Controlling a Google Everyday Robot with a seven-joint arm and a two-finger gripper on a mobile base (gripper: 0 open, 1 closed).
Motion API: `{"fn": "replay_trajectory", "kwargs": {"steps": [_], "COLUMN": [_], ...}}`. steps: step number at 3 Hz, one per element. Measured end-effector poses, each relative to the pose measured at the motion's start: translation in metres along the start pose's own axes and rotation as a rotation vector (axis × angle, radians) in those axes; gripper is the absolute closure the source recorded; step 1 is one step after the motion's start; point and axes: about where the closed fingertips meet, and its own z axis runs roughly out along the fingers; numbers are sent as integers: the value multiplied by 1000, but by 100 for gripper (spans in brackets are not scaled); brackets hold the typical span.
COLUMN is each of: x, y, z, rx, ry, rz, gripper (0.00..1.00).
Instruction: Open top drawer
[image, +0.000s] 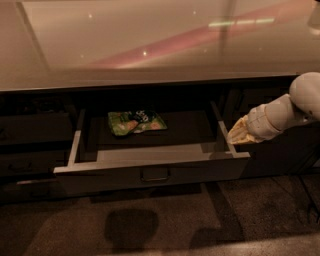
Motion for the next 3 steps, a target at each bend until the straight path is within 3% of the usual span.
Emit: {"fn": "replay_trajectory", "kwargs": {"steps": [1,2,3], "x": [1,22,17], "y": [-5,-10,-22], "z": [7,29,41], "rx": [-31,-107,-129], "ry": [30,67,110], "rz": [5,52,50], "gripper": [100,100,100]}}
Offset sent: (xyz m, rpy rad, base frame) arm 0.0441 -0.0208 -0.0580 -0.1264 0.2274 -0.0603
